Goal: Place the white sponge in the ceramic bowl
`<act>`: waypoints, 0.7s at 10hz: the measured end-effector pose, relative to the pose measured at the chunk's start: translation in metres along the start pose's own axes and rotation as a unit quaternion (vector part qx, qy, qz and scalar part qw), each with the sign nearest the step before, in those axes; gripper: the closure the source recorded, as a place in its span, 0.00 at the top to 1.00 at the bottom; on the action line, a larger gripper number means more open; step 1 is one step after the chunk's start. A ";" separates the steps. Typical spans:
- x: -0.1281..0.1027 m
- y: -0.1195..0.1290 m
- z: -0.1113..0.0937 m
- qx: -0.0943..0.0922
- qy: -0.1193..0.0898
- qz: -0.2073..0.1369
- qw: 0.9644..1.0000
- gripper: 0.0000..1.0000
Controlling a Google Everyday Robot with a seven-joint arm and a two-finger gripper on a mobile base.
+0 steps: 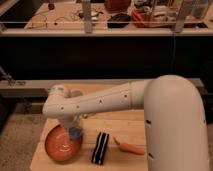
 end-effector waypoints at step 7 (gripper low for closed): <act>-0.005 -0.004 0.004 0.007 -0.004 -0.007 1.000 0.00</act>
